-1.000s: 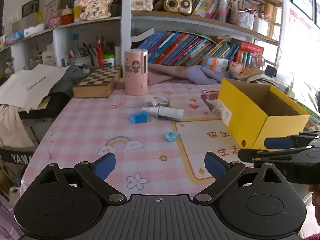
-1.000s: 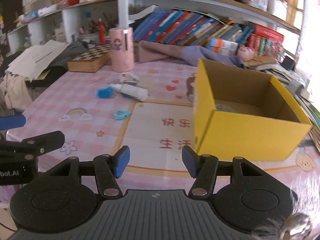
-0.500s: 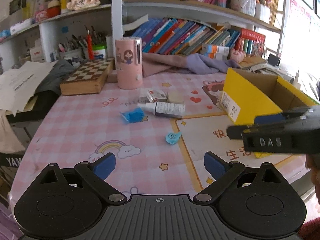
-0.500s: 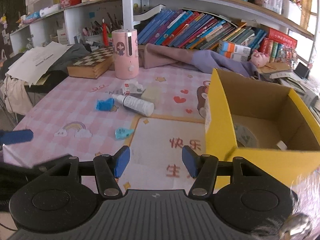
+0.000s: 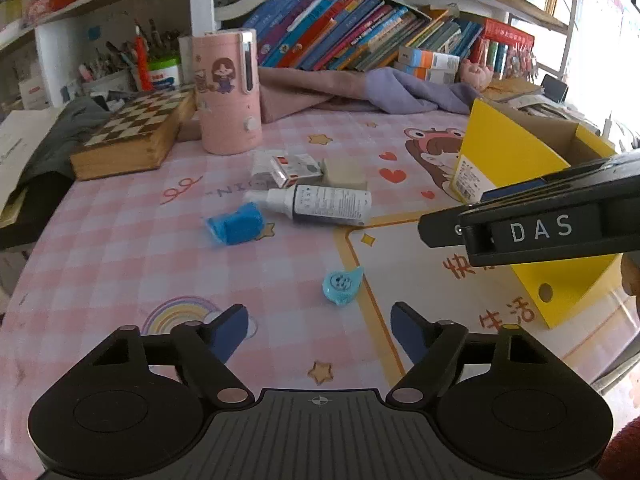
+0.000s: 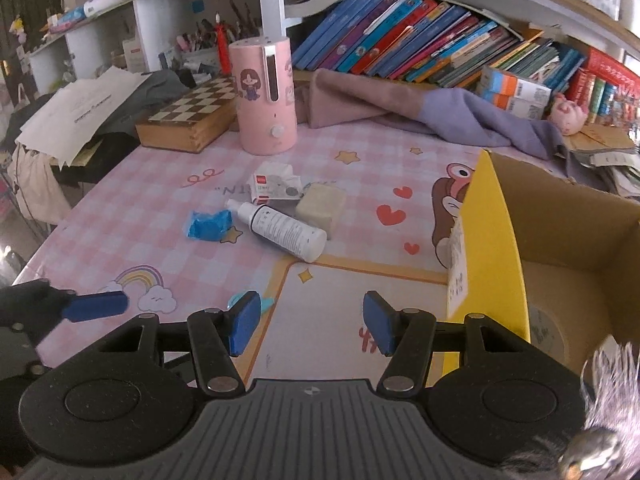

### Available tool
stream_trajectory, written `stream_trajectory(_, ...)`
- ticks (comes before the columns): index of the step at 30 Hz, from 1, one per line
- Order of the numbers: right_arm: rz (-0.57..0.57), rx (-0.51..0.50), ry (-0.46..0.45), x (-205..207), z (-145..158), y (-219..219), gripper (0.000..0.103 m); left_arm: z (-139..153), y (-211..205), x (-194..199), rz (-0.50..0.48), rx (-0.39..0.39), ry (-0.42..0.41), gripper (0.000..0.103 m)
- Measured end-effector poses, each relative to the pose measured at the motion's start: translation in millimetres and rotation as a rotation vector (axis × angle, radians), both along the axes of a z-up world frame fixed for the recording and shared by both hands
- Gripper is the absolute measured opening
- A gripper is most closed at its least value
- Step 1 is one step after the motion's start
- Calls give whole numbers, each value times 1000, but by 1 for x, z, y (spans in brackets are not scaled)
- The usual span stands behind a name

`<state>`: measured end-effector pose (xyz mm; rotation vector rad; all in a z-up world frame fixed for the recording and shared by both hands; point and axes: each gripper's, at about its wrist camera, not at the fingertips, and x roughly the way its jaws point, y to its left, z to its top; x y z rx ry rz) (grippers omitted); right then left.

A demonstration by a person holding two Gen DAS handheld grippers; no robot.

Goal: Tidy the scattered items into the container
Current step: 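Grasp the light-blue round clip with the left tool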

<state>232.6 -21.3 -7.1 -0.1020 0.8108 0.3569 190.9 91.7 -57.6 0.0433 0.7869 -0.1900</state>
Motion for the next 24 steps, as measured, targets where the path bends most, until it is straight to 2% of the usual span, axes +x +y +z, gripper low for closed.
stream_trajectory(7,48,-17,20,26,-4,8,55,-15,-11,28,-25,9,31,61)
stream_trajectory(11,77,-23,34,41,-5,14,55,-22,-13,42,-34,-5,56,59)
stream_trajectory(16,92,-28,39,56,-7,18,55,-28,-15,52,-47,-6,68,45)
stream_trajectory(20,104,-31,48,66,-8,21,55,-27,-17,52,-83,24,58,25)
stream_trajectory(24,135,-35,62,74,-12,28,55,-23,-13,50,-79,25,65,24)
